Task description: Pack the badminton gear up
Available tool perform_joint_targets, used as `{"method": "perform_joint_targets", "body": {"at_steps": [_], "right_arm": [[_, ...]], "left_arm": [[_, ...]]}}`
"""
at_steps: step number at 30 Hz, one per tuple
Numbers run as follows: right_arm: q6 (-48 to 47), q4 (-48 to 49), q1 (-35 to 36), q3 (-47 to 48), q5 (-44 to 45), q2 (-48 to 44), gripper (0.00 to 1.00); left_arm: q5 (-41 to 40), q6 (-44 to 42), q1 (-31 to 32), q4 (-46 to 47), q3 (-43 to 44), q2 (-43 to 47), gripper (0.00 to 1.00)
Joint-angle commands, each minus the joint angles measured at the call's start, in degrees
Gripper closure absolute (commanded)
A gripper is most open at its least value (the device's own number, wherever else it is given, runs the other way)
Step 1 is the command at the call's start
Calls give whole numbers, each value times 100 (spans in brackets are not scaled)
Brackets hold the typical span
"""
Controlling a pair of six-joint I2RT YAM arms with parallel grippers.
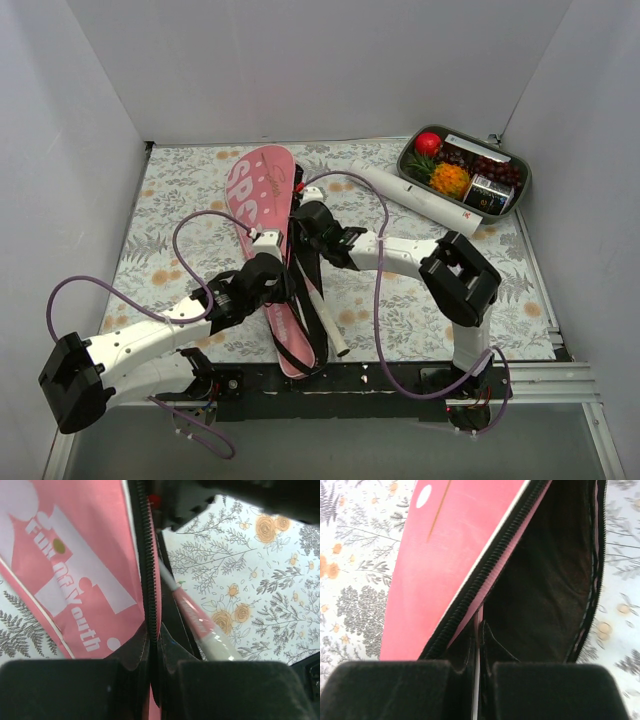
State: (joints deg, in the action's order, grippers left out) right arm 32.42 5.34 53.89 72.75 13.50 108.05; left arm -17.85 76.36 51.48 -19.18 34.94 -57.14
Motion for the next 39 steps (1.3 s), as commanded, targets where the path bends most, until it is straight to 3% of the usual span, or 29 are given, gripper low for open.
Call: {"method": "perform_joint_targets", "body": {"at_steps": [1, 8, 9, 10, 13, 19, 27, 34, 39], "right_arm": [[45, 1407, -27, 292, -909, 251, 99], [54, 1830, -115, 196, -1691, 612, 97], [27, 1847, -115, 161, -1736, 603, 93], [1, 1821, -115, 143, -1754, 577, 81], [-157, 1682, -133, -59, -1780, 358, 60], [-675, 777, -273, -542, -1447, -582, 41], [-896, -524, -274, -1981, -972, -2550, 37], [-185, -790, -274, -3378, -1841, -4140, 36], [299, -640, -265, -3917, -2544, -4626, 36]], "left_arm": [[536, -252, 2, 520, 13, 63, 100], [607, -393, 2, 599, 13, -25, 100], [616, -411, 11, 617, 13, -42, 100], [624, -411, 2, 626, -13, -51, 100], [624, -437, 11, 670, -48, -95, 100], [668, -446, 11, 758, -189, -86, 100], [624, -552, 11, 793, -215, 63, 100], [721, -657, 2, 907, -259, 19, 100], [791, -701, 11, 1153, -356, 19, 100]]}}
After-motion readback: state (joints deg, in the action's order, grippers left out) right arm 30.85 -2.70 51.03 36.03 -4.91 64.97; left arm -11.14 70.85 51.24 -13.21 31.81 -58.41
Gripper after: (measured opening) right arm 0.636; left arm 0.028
